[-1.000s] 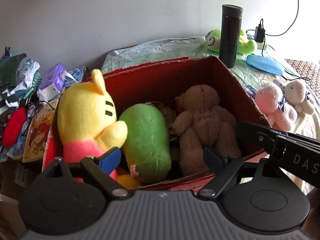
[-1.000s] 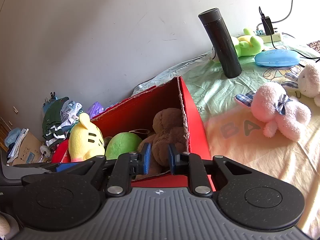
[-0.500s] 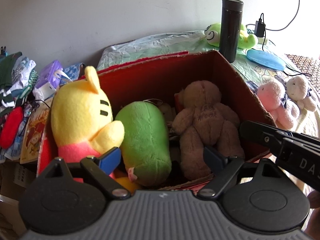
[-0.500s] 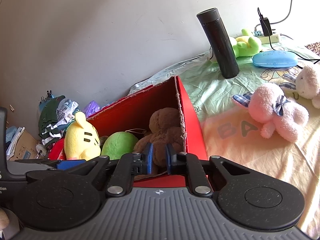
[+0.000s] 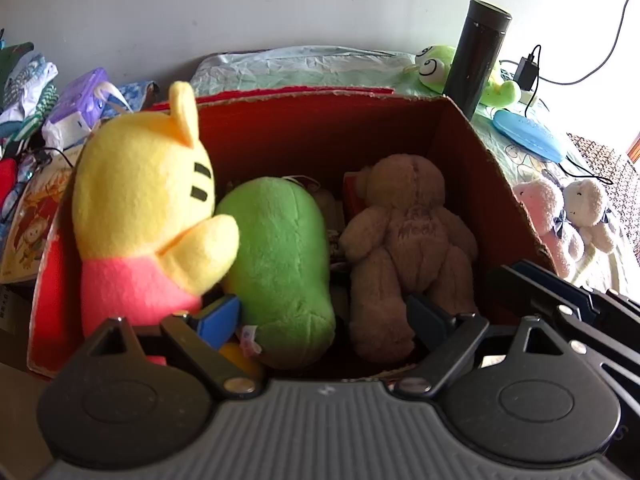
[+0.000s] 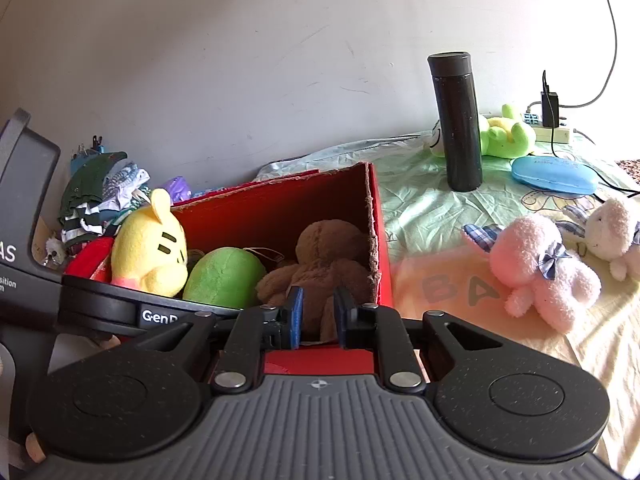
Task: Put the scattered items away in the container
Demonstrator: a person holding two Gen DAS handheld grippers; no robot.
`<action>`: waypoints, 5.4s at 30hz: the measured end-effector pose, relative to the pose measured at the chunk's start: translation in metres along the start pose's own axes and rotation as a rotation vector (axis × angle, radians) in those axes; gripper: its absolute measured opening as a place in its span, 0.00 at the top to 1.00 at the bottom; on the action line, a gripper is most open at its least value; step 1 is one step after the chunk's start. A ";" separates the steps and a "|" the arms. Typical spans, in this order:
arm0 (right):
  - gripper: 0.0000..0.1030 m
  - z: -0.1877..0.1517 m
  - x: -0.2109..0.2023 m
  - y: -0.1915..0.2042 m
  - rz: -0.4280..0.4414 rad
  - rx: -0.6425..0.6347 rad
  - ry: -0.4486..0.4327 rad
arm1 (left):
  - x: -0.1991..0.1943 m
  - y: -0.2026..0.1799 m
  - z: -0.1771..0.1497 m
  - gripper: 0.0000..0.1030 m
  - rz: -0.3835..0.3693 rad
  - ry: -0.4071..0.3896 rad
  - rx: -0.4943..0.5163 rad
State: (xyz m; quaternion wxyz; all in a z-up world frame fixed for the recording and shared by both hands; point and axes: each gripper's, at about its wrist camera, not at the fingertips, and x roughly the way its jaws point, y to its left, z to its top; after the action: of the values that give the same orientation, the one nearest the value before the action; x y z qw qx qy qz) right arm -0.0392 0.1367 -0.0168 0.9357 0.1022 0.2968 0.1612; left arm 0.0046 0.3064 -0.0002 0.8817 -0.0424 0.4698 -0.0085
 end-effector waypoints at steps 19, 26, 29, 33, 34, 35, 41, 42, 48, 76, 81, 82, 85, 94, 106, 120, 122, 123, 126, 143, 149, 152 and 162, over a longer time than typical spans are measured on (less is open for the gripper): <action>0.75 0.024 -0.040 -0.035 0.177 0.030 -0.077 | -0.052 -0.046 0.014 0.14 0.211 -0.149 0.017; 0.75 0.032 -0.054 -0.077 0.127 0.043 -0.044 | -0.053 -0.098 0.013 0.14 0.205 -0.153 0.044; 0.75 0.032 -0.059 -0.098 0.086 0.052 -0.027 | -0.049 -0.124 0.013 0.14 0.195 -0.148 0.058; 0.75 0.031 -0.063 -0.124 0.038 0.062 0.003 | -0.040 -0.157 0.011 0.14 0.190 -0.144 0.084; 0.75 0.030 -0.064 -0.130 0.033 0.065 0.011 | -0.037 -0.164 0.010 0.14 0.188 -0.142 0.090; 0.75 0.029 -0.065 -0.137 0.029 0.068 0.018 | -0.034 -0.172 0.010 0.14 0.184 -0.137 0.097; 0.75 0.024 -0.065 -0.170 0.024 0.076 0.067 | -0.007 -0.205 -0.002 0.14 0.161 -0.074 0.120; 0.74 0.022 -0.064 -0.175 0.024 0.079 0.080 | -0.006 -0.212 -0.006 0.14 0.198 -0.094 0.140; 0.75 0.014 -0.057 -0.203 0.022 0.107 0.139 | 0.004 -0.229 -0.015 0.14 0.154 -0.068 0.158; 0.61 0.034 0.027 -0.289 0.175 0.317 0.246 | 0.120 -0.231 0.005 0.25 -0.138 -0.024 -0.019; 0.60 0.034 0.050 -0.287 0.201 0.285 0.288 | 0.140 -0.226 0.012 0.31 -0.187 0.023 -0.054; 0.60 0.034 0.054 -0.287 0.197 0.278 0.293 | 0.141 -0.226 0.013 0.31 -0.199 0.021 -0.056; 0.61 0.035 0.062 -0.293 0.203 0.272 0.305 | 0.143 -0.232 0.014 0.31 -0.201 0.006 -0.036; 0.74 0.033 0.052 -0.294 0.209 0.261 0.323 | 0.132 -0.248 0.011 0.54 -0.277 0.009 0.055; 0.76 0.006 -0.014 -0.282 0.194 0.220 0.419 | 0.080 -0.259 -0.048 0.54 -0.395 0.083 0.208; 0.57 -0.012 -0.033 -0.268 0.195 0.229 0.381 | 0.071 -0.234 -0.070 0.18 -0.390 0.051 0.135; 0.55 -0.015 -0.025 -0.261 0.201 0.209 0.387 | 0.075 -0.234 -0.070 0.18 -0.377 0.044 0.125; 0.55 -0.017 -0.024 -0.259 0.200 0.201 0.382 | 0.076 -0.233 -0.070 0.18 -0.380 0.039 0.120; 0.56 -0.018 -0.022 -0.255 0.201 0.195 0.372 | 0.073 -0.231 -0.071 0.22 -0.383 0.029 0.112; 0.69 -0.031 -0.036 -0.252 0.177 0.387 0.368 | 0.062 -0.233 -0.076 0.26 -0.423 0.001 0.238; 0.72 -0.030 -0.065 -0.223 0.171 0.410 0.313 | 0.029 -0.221 -0.077 0.25 -0.452 -0.067 0.356; 0.72 -0.025 -0.076 -0.209 0.167 0.438 0.258 | 0.013 -0.208 -0.070 0.25 -0.479 -0.100 0.364; 0.69 0.027 -0.092 -0.135 0.241 0.347 0.018 | -0.054 -0.137 -0.021 0.25 -0.501 -0.306 0.337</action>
State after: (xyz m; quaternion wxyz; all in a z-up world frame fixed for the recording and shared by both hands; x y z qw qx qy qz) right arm -0.0624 -0.0245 0.0141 0.8753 0.2952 0.3143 0.2191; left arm -0.0392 0.1711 0.0446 0.9071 -0.0110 0.2991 -0.2959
